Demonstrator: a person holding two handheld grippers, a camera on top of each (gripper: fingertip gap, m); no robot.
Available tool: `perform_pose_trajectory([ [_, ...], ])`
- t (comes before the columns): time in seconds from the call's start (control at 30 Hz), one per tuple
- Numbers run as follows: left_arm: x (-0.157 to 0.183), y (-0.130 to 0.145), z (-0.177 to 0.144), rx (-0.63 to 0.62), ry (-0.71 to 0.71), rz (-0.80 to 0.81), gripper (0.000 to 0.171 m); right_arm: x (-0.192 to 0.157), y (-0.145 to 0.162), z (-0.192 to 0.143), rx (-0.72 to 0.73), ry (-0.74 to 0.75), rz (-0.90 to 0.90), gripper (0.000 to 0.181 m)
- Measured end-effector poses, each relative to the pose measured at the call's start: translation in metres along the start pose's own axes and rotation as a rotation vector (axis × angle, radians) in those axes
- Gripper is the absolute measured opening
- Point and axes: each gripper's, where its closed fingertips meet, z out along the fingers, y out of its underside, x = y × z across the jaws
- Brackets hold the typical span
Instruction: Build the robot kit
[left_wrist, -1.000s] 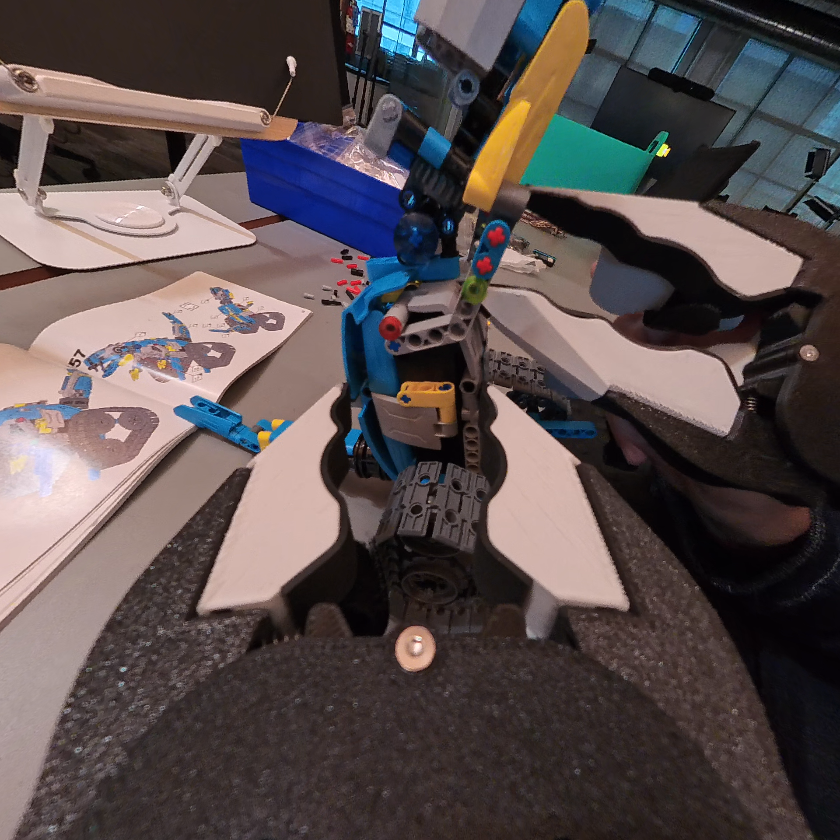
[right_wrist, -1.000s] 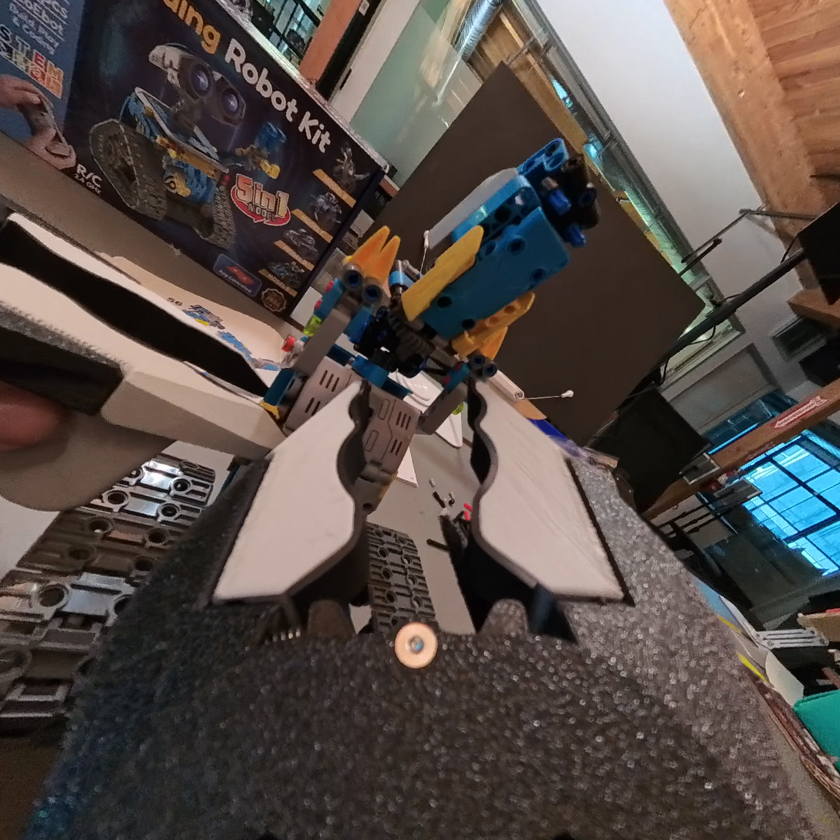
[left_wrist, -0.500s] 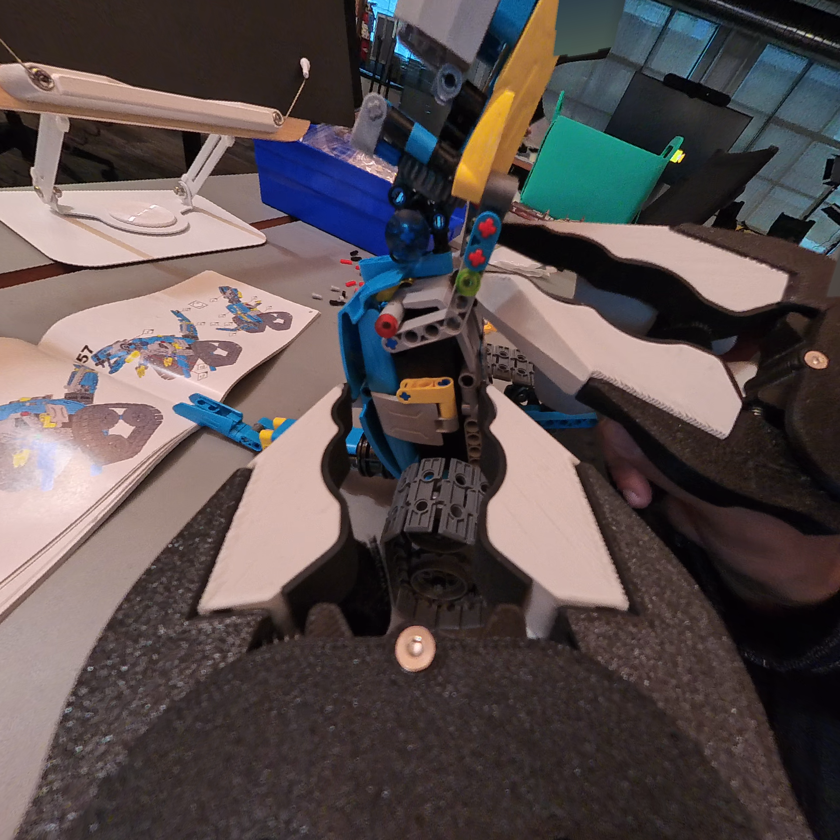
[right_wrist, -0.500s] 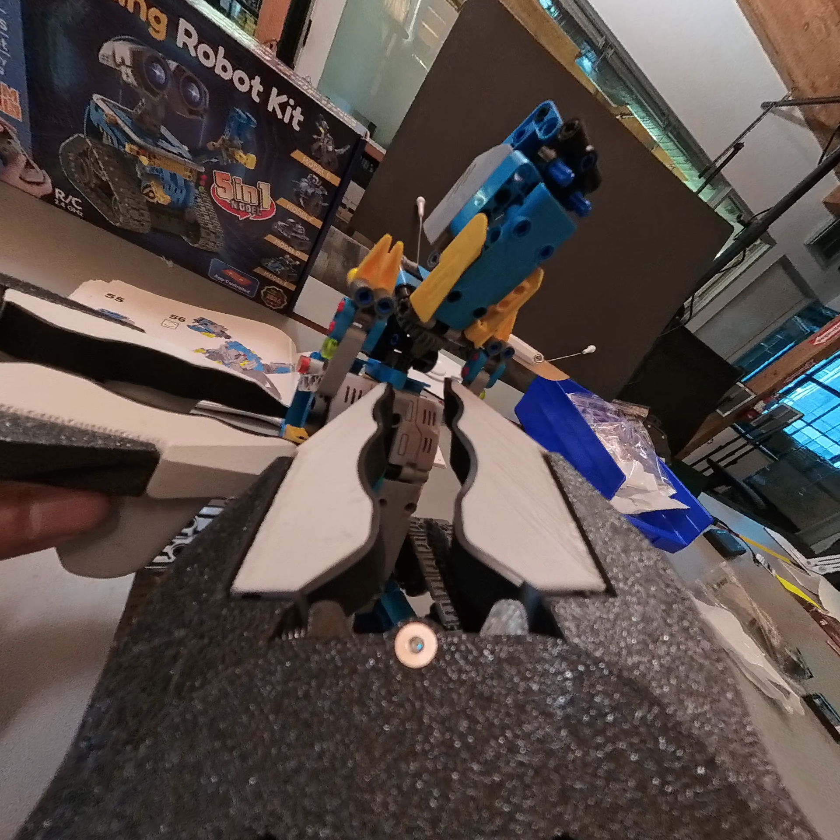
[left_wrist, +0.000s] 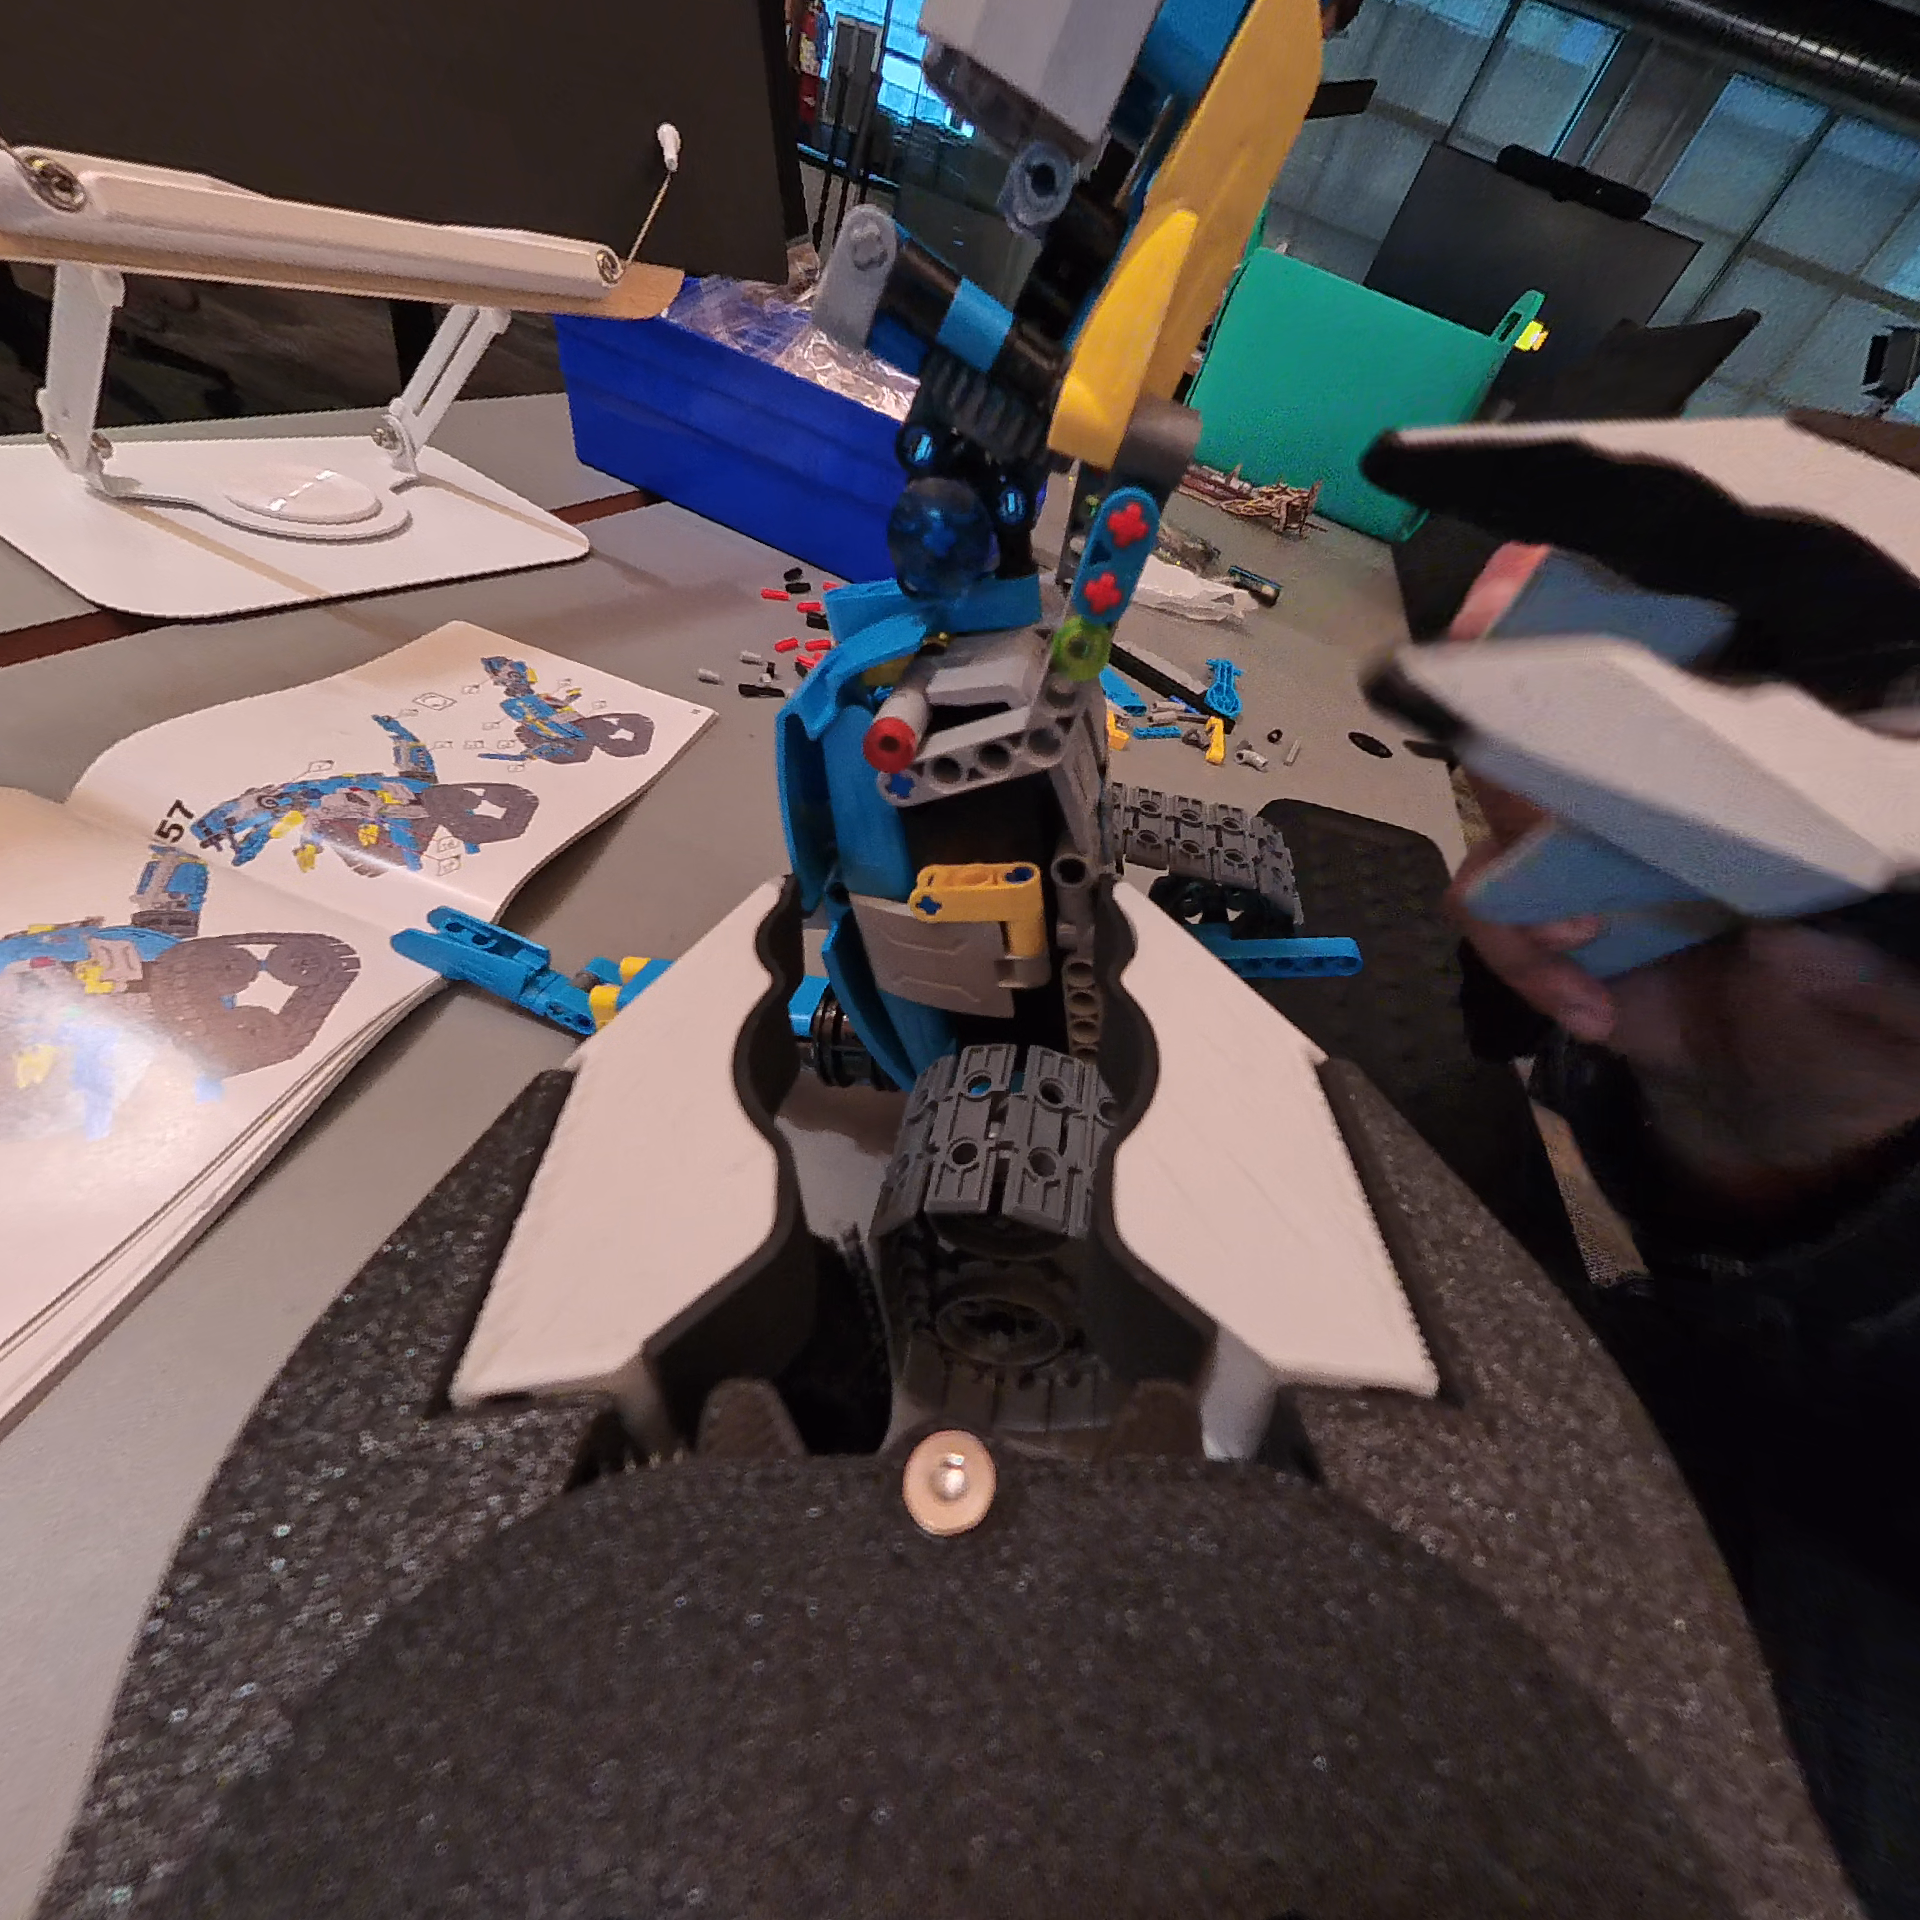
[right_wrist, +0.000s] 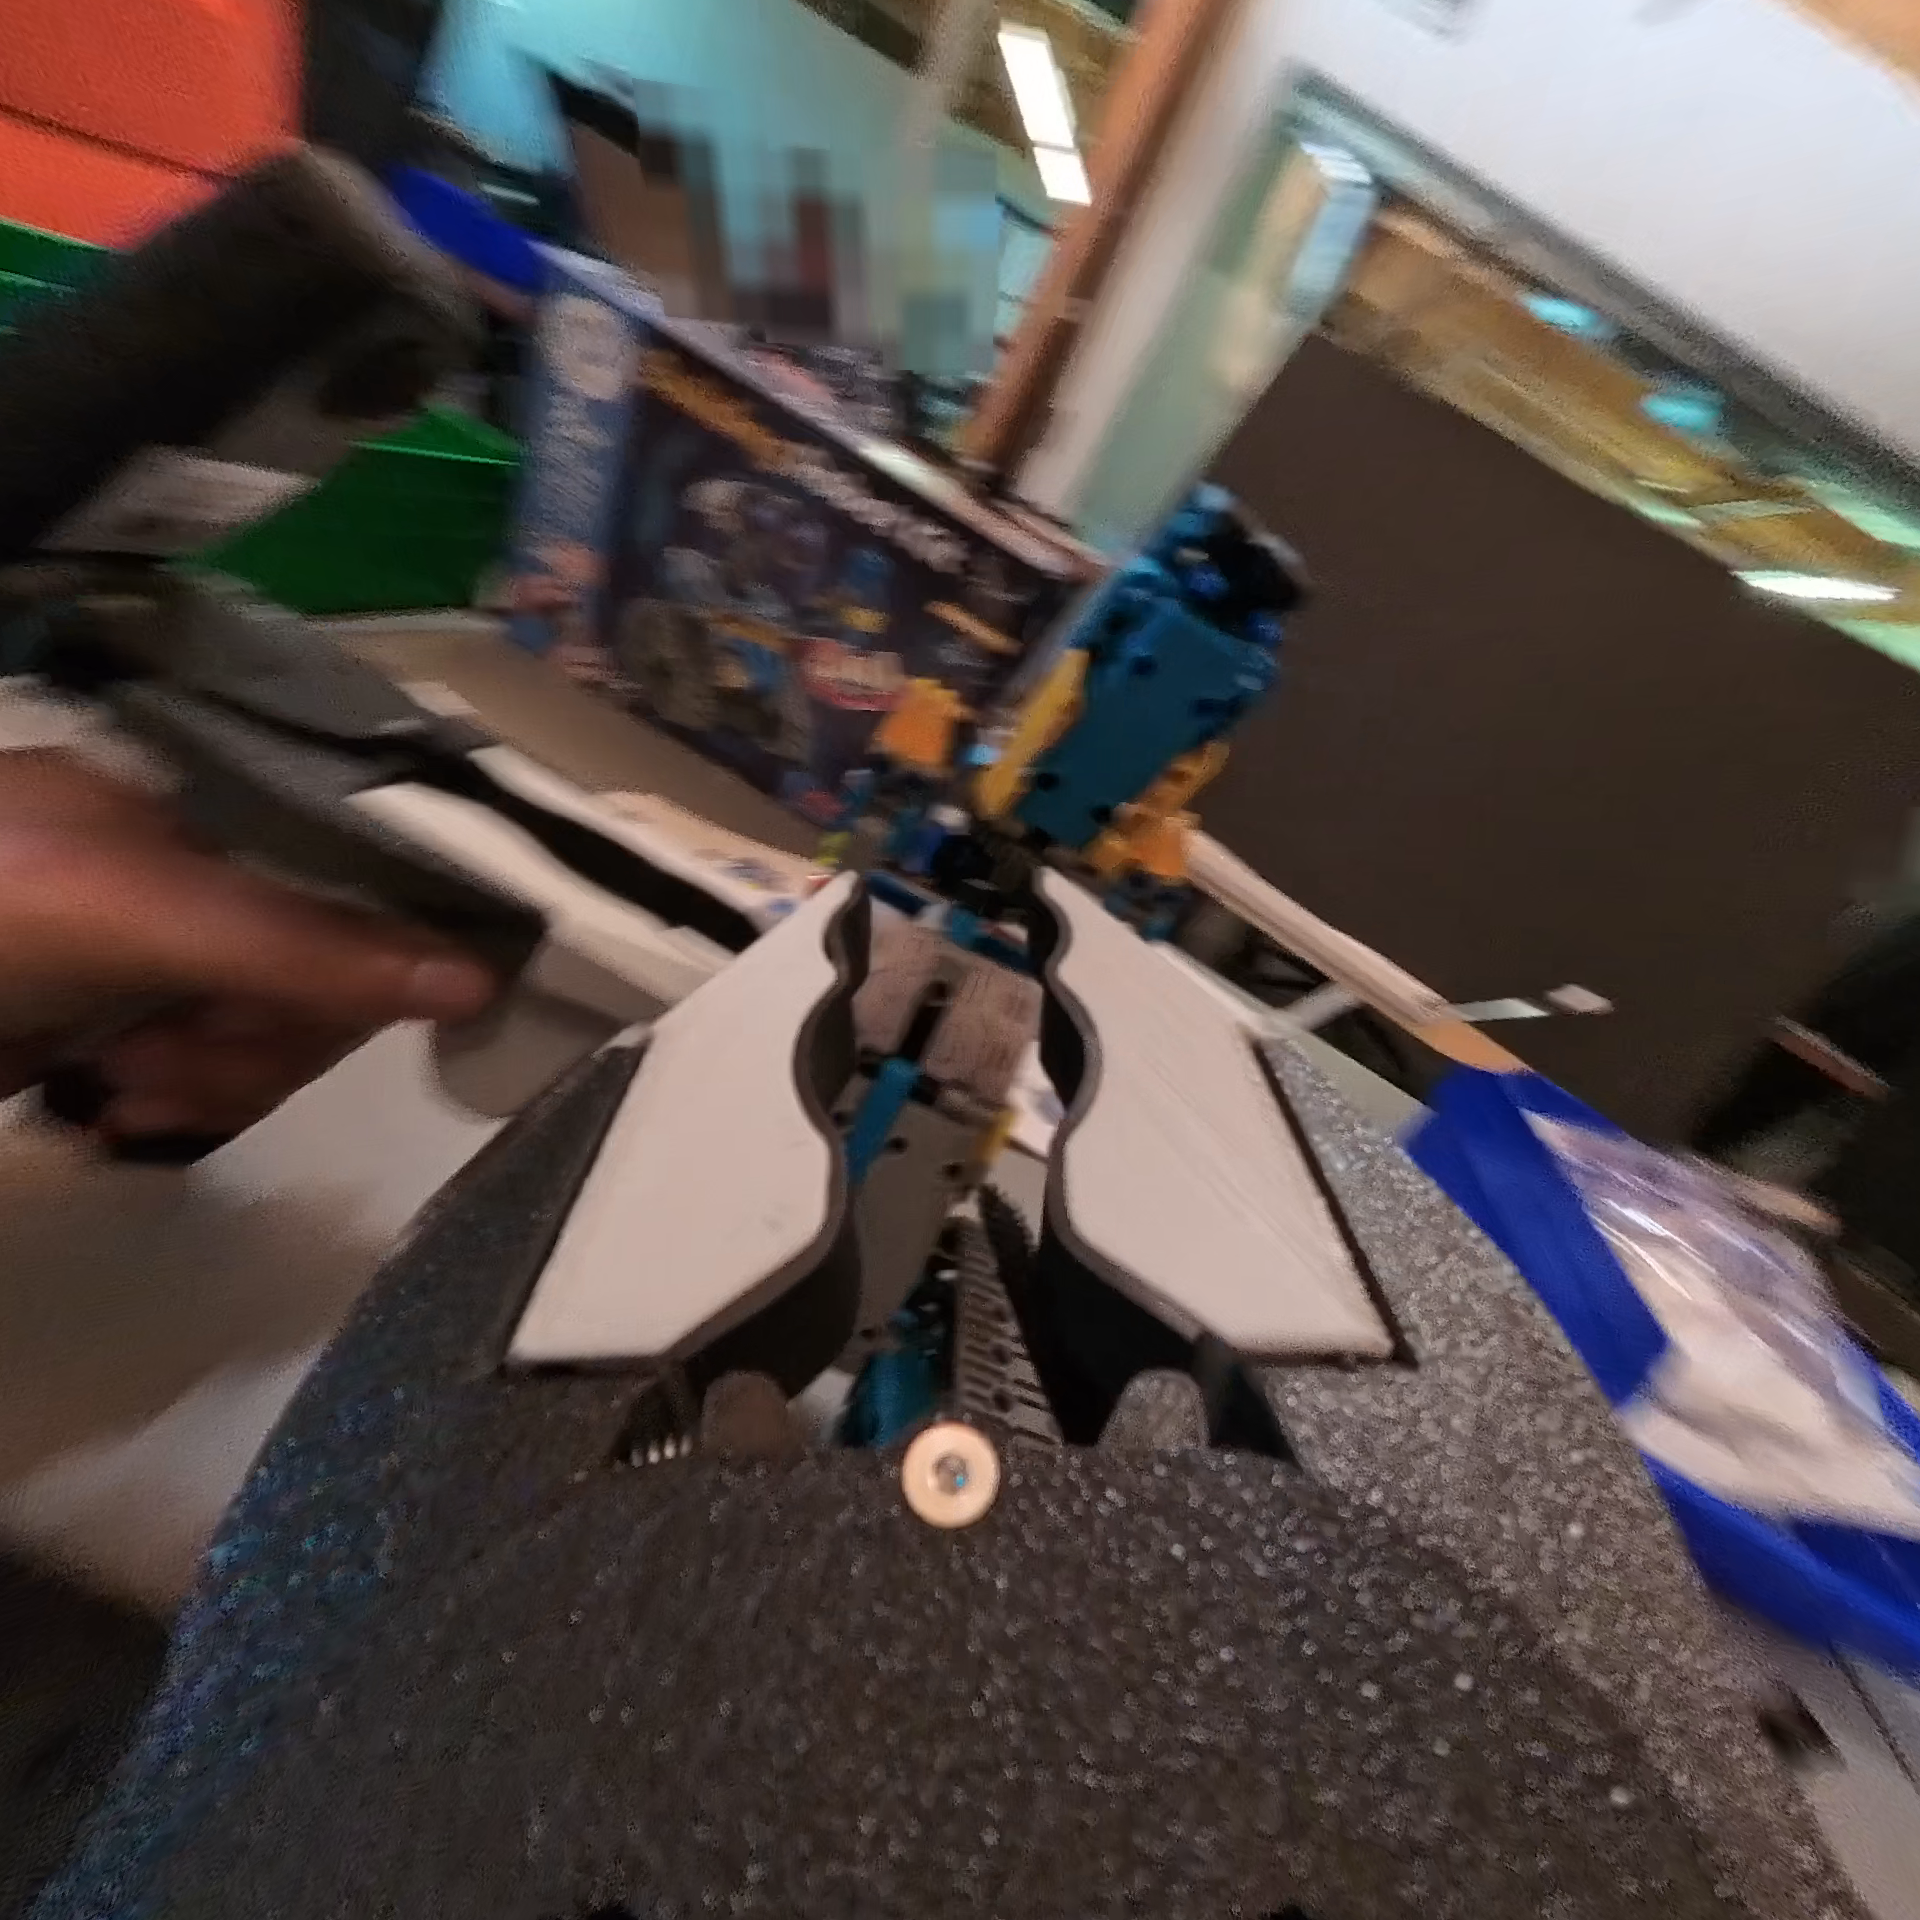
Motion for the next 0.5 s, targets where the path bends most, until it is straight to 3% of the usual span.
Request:
perform_pose_trajectory([
  [0.13, 0.0, 0.0, 0.0, 0.006, 0.01, 0.006, 0.056, -0.02, 0.01, -0.013, 0.011, -0.387, -0.026, 0.046],
  [0.17, 0.001, 0.0, 0.0, 0.007, 0.012, 0.011, 0.056, -0.024, 0.017, -0.012, -0.012, -0.47, -0.035, 0.06],
  [0.23, 0.002, 0.0, 0.0, 0.009, 0.017, 0.022, 0.056, -0.037, 0.025, -0.014, -0.007, -0.661, -0.085, 0.063],
  [0.4, 0.001, 0.0, -0.001, 0.008, 0.033, 0.024, 0.056, -0.049, 0.038, -0.003, -0.048, -0.825, -0.239, 0.07],
  [0.5, -0.001, 0.001, -0.002, 0.007, 0.029, 0.014, 0.056, -0.052, 0.041, 0.0, -0.077, -0.866, -0.221, 0.069],
])
